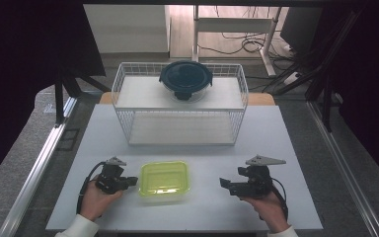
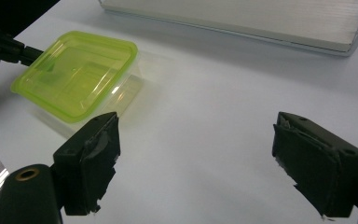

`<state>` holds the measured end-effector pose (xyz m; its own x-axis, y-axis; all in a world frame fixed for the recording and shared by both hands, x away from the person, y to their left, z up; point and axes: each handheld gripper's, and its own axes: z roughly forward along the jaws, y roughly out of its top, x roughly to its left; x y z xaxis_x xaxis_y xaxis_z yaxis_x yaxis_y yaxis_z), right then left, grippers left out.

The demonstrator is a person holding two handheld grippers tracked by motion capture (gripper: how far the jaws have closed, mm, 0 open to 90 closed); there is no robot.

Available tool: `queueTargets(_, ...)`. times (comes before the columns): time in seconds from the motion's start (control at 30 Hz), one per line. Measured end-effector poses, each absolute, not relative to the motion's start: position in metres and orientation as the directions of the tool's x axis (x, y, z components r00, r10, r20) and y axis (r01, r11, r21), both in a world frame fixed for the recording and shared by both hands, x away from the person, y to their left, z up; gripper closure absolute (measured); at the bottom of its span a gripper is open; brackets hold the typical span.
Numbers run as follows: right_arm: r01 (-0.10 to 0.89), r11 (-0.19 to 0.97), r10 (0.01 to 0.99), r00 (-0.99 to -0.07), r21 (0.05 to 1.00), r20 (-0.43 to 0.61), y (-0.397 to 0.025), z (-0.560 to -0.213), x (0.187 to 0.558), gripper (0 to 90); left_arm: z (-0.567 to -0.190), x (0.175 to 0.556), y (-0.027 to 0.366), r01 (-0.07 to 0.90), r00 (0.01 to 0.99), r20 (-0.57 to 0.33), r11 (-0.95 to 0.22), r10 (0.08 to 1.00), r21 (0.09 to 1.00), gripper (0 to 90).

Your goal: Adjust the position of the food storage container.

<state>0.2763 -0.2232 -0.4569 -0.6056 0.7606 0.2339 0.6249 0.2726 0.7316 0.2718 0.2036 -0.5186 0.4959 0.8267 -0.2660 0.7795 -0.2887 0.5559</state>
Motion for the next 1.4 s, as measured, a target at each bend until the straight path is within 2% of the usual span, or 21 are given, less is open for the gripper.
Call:
queueTargets(0.63, 0.628, 0.281, 0.768, -0.600, 0.726, 0.222, -0.222, -0.458, 0.276, 15.6, -0.521, 0.285, 0.164, 0.755, 0.555, -0.241, -0.360, 0.796, 0.547, 90.0)
queueTargets(0.97, 0.631, 0.281, 0.770, -0.598, 0.723, 0.223, -0.221, -0.459, 0.277, 15.7, -0.524, 0.290, 0.158, 0.760, 0.545, -0.244, -0.350, 0.802, 0.548, 90.0)
queueTargets(1.13, 0.631, 0.284, 0.770, -0.599, 0.722, 0.220, -0.222, -0.460, 0.277, 15.8, -0.524, 0.291, 0.159, 0.755, 0.548, -0.235, -0.354, 0.803, 0.552, 90.0)
queueTargets(1.23, 0.632, 0.284, 0.771, -0.597, 0.721, 0.220, -0.222, -0.460, 0.277, 15.8, -0.522, 0.289, 0.162, 0.753, 0.535, -0.191, -0.362, 0.823, 0.550, 90.0)
queueTargets(1.4, 0.626, 0.284, 0.771, -0.600, 0.727, 0.216, -0.221, -0.458, 0.276, 15.9, -0.511, 0.279, 0.177, 0.745, 0.506, -0.185, -0.319, 0.843, 0.586, 88.9)
